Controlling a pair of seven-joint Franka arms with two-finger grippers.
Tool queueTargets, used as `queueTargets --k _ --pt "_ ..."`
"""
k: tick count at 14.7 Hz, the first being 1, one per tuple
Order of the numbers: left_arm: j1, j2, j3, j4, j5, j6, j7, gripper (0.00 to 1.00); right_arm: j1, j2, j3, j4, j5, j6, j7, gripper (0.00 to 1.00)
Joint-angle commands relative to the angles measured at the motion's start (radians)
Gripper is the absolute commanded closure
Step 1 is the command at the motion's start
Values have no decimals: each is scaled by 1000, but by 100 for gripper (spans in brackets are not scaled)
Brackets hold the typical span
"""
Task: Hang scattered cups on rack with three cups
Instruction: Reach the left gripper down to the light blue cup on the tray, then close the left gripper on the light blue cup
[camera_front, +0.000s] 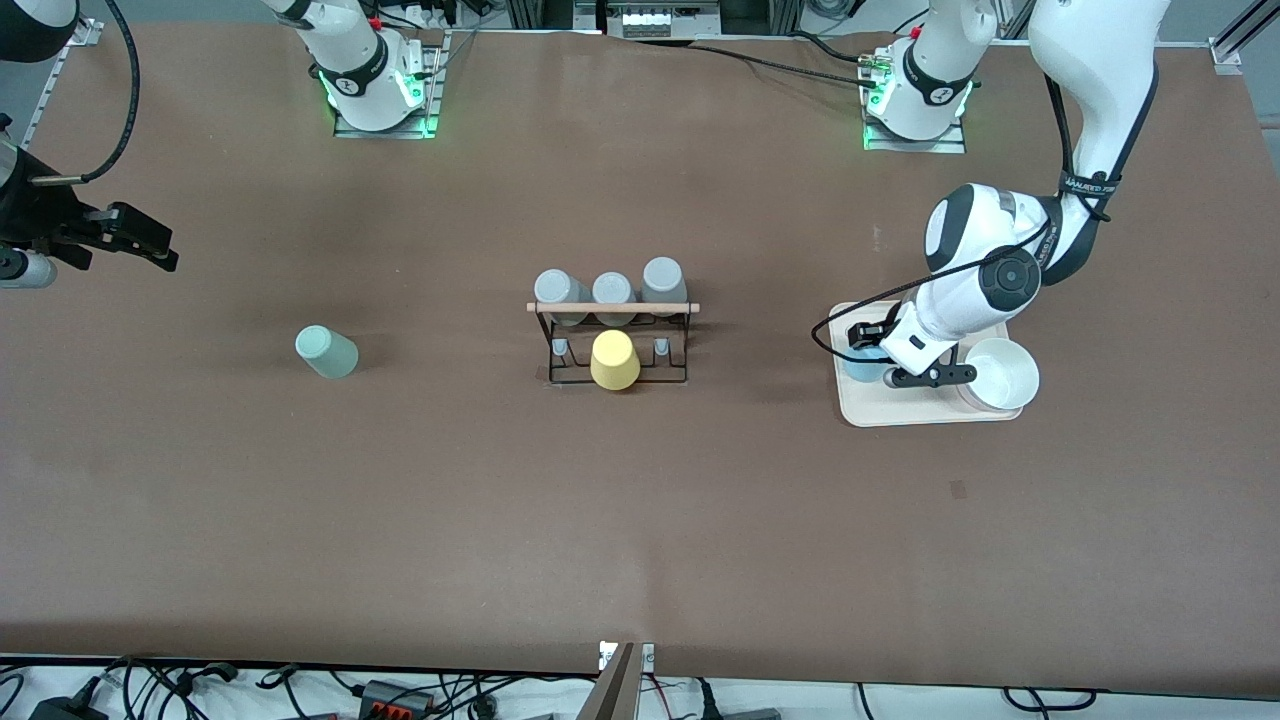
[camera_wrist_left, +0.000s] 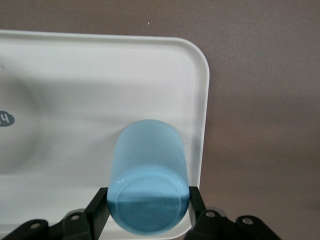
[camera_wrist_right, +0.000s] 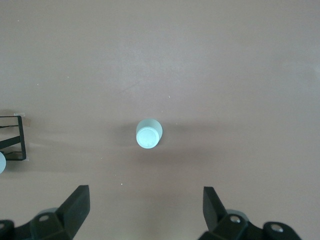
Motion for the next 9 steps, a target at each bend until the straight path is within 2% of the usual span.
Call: queueTargets --k 1,2,5,9 --pt "-3 -6 2 9 2 -6 -5 54 -3 -3 1 4 0 -8 -15 0" --pt "-3 -7 5 23 2 -34 -3 58 -3 -3 3 4 0 -8 -15 0" --pt "-3 13 3 216 3 -248 -11 61 0 -4 3 4 0 -10 -15 0" --pt "-28 16 -3 354 3 -307 -164 61 0 -3 3 4 0 -5 -15 0"
